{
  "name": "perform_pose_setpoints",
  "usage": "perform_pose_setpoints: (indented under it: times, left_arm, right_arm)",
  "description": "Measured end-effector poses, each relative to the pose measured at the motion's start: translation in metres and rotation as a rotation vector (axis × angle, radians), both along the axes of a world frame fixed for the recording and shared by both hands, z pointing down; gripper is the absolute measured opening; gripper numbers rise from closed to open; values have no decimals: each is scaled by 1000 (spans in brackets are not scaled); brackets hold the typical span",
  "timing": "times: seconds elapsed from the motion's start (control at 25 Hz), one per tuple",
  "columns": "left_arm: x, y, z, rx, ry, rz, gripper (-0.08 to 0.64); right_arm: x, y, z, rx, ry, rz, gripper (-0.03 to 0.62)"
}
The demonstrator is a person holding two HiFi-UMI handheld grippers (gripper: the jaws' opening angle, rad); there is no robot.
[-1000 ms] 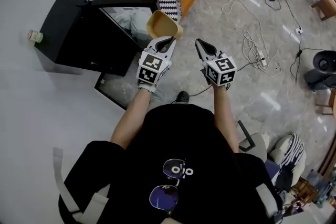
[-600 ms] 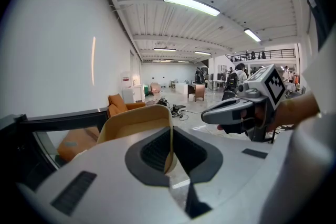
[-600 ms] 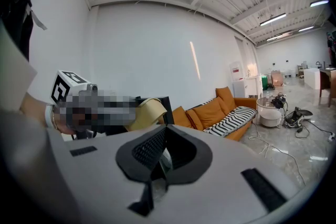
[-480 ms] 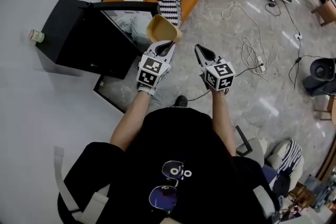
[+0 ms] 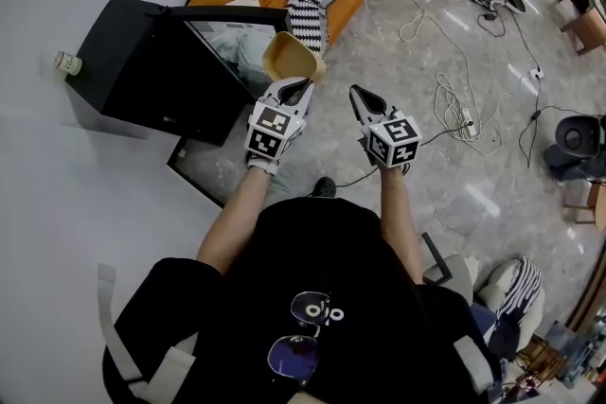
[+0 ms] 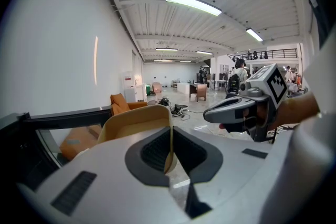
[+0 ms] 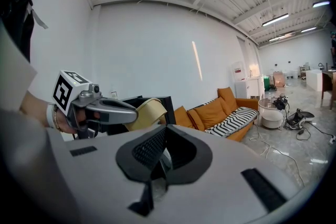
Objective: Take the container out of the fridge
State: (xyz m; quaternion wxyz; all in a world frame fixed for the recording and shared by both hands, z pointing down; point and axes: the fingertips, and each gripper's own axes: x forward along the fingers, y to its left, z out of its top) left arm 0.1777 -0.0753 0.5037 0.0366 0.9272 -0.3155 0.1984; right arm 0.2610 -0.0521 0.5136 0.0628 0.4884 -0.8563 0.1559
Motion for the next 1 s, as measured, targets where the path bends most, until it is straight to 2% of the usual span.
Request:
perform_pose_setpoints:
  times: [1.0]
  left_arm:
    - [-8, 2, -2, -1, -2, -19, 18]
  right_arm:
    - [-10, 0, -3, 4, 13, -34, 8]
